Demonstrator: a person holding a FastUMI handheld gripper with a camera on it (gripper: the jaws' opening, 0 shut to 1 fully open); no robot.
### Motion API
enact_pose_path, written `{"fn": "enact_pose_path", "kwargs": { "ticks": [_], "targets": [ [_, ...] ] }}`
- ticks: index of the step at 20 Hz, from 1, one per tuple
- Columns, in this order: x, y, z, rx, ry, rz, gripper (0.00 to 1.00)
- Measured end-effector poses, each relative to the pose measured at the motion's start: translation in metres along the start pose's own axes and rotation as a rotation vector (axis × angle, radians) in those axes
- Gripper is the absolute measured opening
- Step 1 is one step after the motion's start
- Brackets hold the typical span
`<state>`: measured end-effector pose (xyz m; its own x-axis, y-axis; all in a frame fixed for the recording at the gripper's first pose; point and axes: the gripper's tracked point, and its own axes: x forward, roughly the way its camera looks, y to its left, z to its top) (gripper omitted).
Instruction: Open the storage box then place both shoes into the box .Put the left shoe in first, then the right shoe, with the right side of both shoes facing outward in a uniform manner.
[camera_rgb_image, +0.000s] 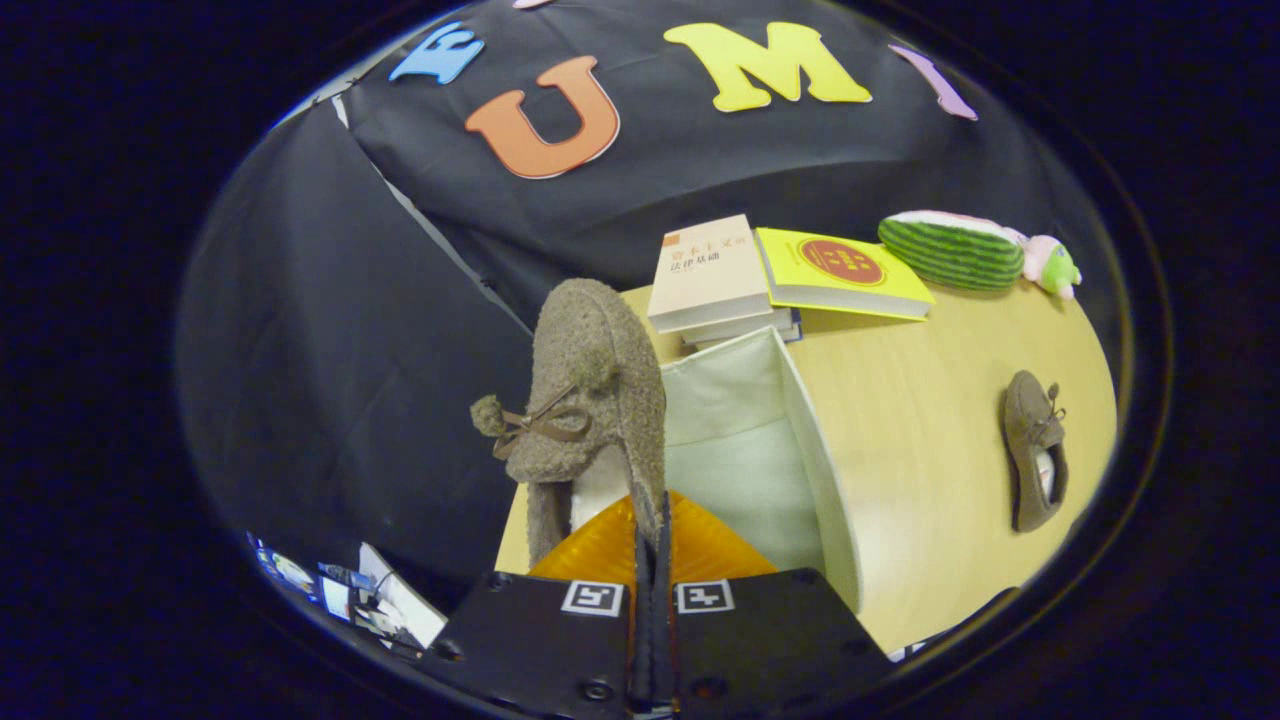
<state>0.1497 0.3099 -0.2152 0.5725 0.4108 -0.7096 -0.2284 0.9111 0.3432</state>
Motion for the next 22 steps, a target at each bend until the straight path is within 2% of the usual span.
{"fn": "enact_pose_path", "kwargs": {
  "ticks": [3, 7, 9, 10, 11, 14, 19, 22],
  "targets": [
    [0.014, 0.006, -0.012, 0.031, -0.027, -0.001, 0.06],
    [0.03, -0.006, -0.032, 0.085, 0.02, -0.028, 0.06],
    [0.036, -0.004, -0.035, 0.135, 0.025, 0.011, 0.1],
    [0.033, -0.005, -0.03, 0.155, 0.01, 0.032, 0.28],
    [0.034, -0.011, -0.026, 0.149, -0.001, 0.013, 0.47],
    [0.02, -0.023, -0.014, 0.041, -0.041, -0.04, 1.0],
    [-0.019, -0.043, 0.012, -0.058, -0.102, -0.087, 1.0],
    [-0.048, -0.07, 0.03, -0.131, -0.134, -0.148, 1.0]
  ]
}}
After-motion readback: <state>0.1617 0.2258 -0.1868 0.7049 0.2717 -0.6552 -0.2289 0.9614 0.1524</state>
